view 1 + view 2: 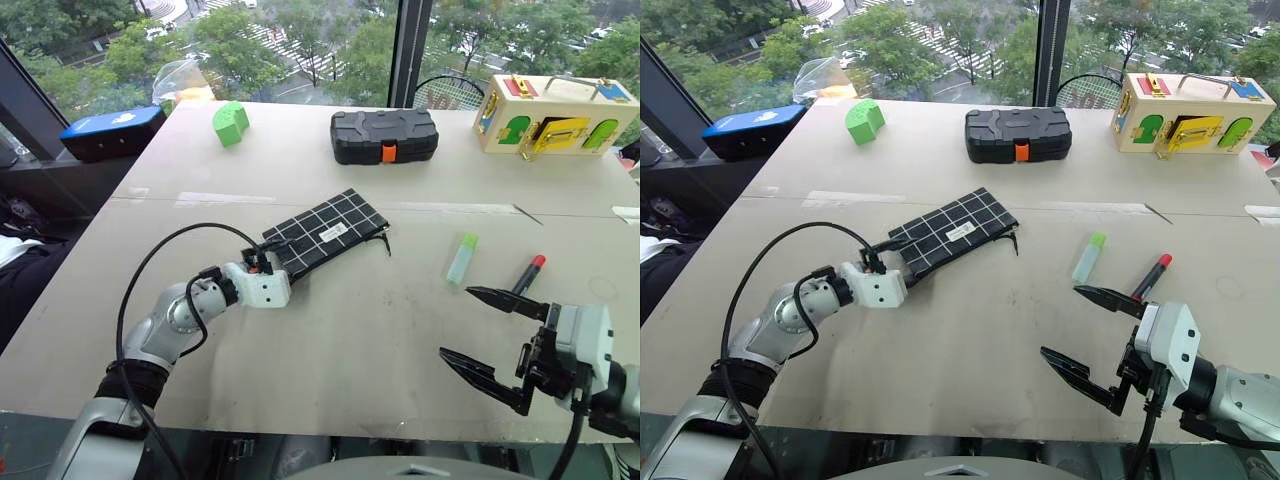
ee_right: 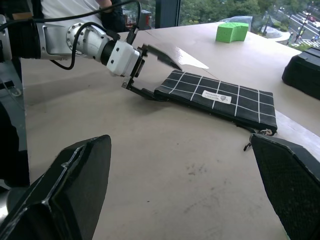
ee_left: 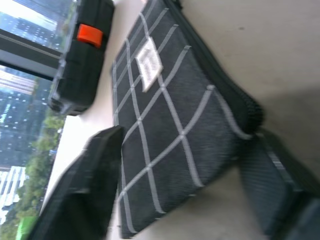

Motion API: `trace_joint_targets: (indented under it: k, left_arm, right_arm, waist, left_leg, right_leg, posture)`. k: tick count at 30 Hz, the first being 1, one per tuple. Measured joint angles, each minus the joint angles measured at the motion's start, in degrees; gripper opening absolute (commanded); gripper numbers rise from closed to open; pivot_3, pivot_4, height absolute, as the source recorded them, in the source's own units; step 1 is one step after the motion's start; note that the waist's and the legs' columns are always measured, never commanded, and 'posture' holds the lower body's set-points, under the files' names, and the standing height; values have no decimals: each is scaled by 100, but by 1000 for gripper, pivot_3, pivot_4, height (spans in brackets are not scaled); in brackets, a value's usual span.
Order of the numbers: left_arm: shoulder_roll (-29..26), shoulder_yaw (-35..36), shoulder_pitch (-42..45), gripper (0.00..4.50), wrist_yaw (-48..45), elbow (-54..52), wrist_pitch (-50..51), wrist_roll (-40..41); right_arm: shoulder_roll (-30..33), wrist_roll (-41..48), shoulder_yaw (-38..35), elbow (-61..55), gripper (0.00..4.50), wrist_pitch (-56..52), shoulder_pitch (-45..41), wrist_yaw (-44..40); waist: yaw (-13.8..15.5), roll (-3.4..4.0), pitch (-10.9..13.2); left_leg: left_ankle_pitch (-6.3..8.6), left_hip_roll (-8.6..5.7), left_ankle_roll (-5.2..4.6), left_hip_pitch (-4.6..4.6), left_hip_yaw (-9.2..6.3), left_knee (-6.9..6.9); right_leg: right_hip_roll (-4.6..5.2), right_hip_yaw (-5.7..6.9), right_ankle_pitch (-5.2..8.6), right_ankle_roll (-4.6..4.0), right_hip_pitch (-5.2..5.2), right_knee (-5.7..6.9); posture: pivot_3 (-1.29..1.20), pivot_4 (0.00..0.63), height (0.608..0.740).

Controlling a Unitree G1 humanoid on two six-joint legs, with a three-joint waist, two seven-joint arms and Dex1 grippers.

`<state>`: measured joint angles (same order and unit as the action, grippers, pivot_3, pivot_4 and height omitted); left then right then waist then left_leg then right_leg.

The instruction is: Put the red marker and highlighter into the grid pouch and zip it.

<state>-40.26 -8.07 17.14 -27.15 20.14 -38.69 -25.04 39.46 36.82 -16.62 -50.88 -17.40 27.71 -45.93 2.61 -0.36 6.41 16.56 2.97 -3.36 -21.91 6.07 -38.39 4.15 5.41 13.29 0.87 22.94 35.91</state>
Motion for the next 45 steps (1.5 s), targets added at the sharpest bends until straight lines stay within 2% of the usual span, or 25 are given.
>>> trace_joint_targets:
  k: [7,10,16,21,27,32,33,37,42,43,44,45]
  left_arm:
    - [441,-149,107,3946,270,-97,548,-179]
    - [626,-255,165,3066,294,-146,830,-230]
    - [625,-384,341,96,41,-293,1198,-238]
    - [545,-380,360,39,-155,-320,1215,-132]
    - [283,-244,146,39,-542,-519,1194,479]
    - [-69,-31,-445,39,-1021,-1279,1113,1322]
    - [-237,105,-738,39,-1155,-1557,1059,1618]
    - [-481,361,-1197,39,-1386,-2005,1042,2091]
    - [-507,421,-1395,39,-1478,-2335,1071,2228]
    - [-507,431,-1434,0,-1493,-2397,1087,2247]
    - [-504,429,-1441,0,-1494,-2413,1091,2247]
    - [-504,434,-1483,0,-1494,-2452,1117,2247]
  right_arm:
    - [-49,-109,65,0,4500,27,70,19]
    - [-65,-173,92,0,4500,50,103,21]
    - [-160,-295,113,0,4500,96,178,61]
    - [-180,-479,340,-3,4500,-93,85,411]
    - [-321,-740,799,4,4500,-718,-446,1186]
    - [-529,-961,1642,474,4500,-2345,-2189,2241]
    - [-865,-907,1785,826,4500,-2770,-2683,2449]
    - [-1489,-854,2073,1559,4500,-3545,-3555,2871]
    - [-2071,-951,2108,2572,4500,-4125,-4345,3331]
    - [-2152,-968,2078,2740,4109,-4224,-4430,3388]
    - [-2188,-970,2066,2778,4000,-4246,-4446,3403]
    - [-2272,-959,2022,2888,3682,-4276,-4486,3407]
  waist:
    - [3,-2,0]
    - [3,-3,0]
    - [-6,16,-11]
    - [-38,25,-18]
    - [-125,6,-3]
    - [-238,-37,27]
    - [-233,-46,30]
    - [-185,-38,41]
    - [-176,-31,47]
    - [-182,-31,47]
    - [-185,-31,47]
    - [-200,-30,48]
  left_leg:
    - [0,-1,0,6,-2,-2]
    - [0,-1,0,6,-3,-2]
    - [0,0,-1,13,-5,-2]
    - [1,0,-1,15,-3,-1]
    - [2,10,1,6,-3,5]
    - [-1,18,6,-7,0,5]
    - [-1,19,9,-6,-2,7]
    - [-7,19,19,-19,-5,8]
    - [-8,6,18,-25,4,4]
    - [-10,5,20,-25,5,4]
    - [-10,5,22,-25,6,4]
    - [-11,5,23,-23,8,5]
  right_leg:
    - [1,-2,11,14,-10,0]
    - [0,-2,10,14,-17,0]
    - [0,-2,12,12,-17,0]
    - [1,-4,17,4,-17,0]
    - [-1,-7,10,-7,-9,-2]
    - [9,-24,9,-12,15,3]
    - [9,-22,9,-12,18,3]
    - [11,-11,8,-11,19,2]
    - [0,0,3,-2,19,0]
    - [0,0,-2,6,19,0]
    - [0,-1,-3,7,20,-1]
    - [-3,-2,-3,9,20,0]
  posture:
    - [0,150,740]
    - [0,150,740]
    - [0,150,740]
    - [0,150,740]
    - [0,150,740]
    - [0,150,740]
    - [0,150,740]
    - [0,150,740]
    - [0,150,740]
    - [0,150,740]
    - [0,150,740]
    - [0,150,740]
